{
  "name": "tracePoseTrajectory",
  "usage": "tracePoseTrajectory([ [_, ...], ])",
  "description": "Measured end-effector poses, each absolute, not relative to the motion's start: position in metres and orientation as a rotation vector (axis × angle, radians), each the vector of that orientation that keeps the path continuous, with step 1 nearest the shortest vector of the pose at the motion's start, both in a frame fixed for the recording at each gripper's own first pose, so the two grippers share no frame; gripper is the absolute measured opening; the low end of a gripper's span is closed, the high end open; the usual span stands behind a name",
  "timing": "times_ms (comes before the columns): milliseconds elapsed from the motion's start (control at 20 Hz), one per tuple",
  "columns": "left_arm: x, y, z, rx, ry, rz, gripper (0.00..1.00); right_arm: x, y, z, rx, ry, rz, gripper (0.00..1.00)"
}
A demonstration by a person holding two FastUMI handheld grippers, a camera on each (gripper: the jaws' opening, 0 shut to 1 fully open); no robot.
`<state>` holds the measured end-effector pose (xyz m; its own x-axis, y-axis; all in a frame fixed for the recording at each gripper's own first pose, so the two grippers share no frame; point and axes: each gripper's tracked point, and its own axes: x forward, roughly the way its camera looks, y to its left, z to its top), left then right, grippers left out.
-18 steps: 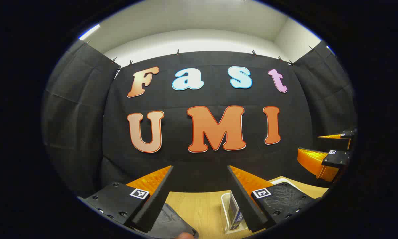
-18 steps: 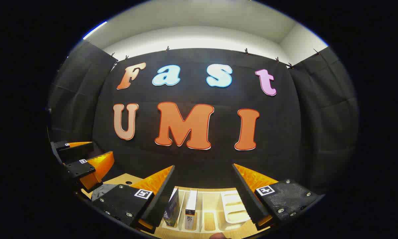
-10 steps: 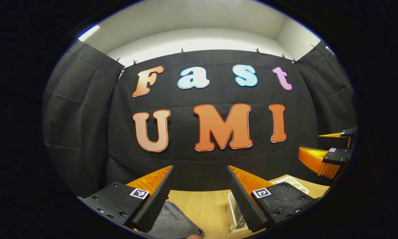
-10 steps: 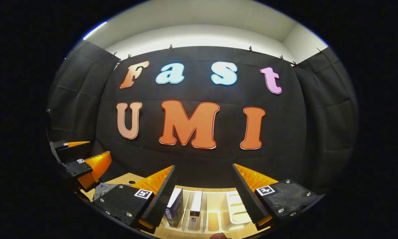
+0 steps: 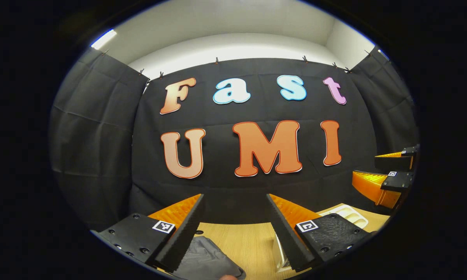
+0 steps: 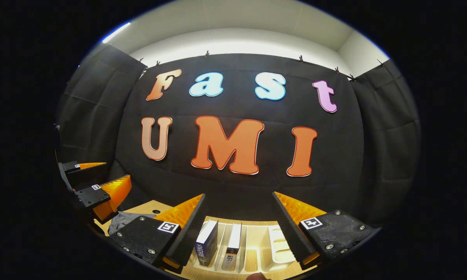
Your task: Open the schoolbag, grab two books from the bookshelf and put them into the schoolbag.
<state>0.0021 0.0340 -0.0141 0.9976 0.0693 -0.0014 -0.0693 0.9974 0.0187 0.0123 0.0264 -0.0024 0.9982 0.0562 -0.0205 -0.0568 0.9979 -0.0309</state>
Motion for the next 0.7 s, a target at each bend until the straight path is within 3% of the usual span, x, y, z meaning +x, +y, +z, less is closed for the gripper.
tracePoseTrajectory([
  [400,0.001,0.031,-0.016,0.103,-0.011,0.043,0.97,0.012,0.024,-0.001,-0.042,0.013,0.038,0.97],
  [700,0.008,0.035,-0.073,0.319,0.075,0.007,0.97,0.017,0.014,-0.014,-0.050,0.033,0.015,0.97],
])
